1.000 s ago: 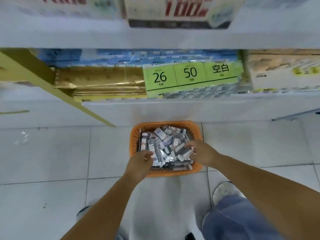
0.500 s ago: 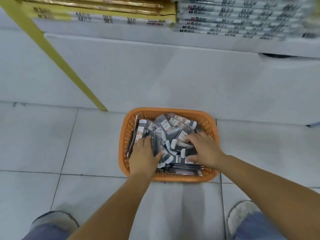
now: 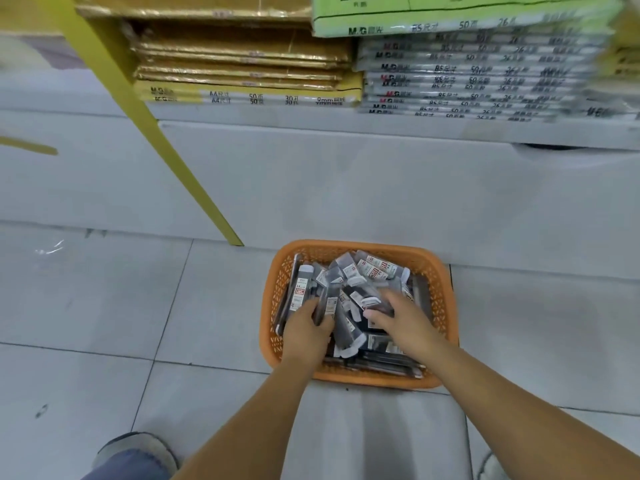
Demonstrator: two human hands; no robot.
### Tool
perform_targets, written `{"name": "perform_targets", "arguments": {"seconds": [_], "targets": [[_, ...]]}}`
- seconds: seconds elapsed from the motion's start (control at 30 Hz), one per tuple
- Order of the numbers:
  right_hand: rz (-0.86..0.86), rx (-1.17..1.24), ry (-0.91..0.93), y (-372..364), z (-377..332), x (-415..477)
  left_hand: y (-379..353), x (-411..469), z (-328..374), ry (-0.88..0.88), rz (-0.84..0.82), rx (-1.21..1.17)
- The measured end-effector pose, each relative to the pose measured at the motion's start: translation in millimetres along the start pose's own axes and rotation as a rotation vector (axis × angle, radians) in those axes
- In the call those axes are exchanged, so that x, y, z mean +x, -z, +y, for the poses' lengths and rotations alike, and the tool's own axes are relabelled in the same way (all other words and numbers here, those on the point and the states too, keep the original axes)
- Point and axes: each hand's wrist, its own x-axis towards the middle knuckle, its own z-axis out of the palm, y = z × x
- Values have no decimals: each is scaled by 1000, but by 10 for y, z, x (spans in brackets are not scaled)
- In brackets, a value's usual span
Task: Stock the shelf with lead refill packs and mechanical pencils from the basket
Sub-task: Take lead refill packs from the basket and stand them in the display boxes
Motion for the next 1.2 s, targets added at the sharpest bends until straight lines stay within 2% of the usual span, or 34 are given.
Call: {"name": "perform_targets", "arguments": {"seconds": [0.07,0.13,0.2,0.43,0.6,0.73,0.97,1.1,1.2], "targets": [[19,173,-23,3,-145,-49,37,-61,164,-1,-71,-230],[64,279,-41,48,-339,-134,99,-157,397,-6,-208,-397],[99,339,-43,129,-555,-230,180,-253,623,-7,-306,-468],[200,431,22,549,-1239,-657,600,-535,1326,-59,-411,-568],[296,347,125,748,-1692,-907,920,-819,1732,-216,-393,-543],[287,381,210,780,-2005,-1151,1203,-1137,1971,-336,-353,-452],[294,294,443,911,-2577,-1641,1728,-1635,2280,-459,-291,-396],[284,236,502,984,-2820,-1758,1881,-1713,2460,-520,-202,-420],[277,165,536,1126,-2974,-1756,2010,-1646,2608,-496,-191,-511]]}}
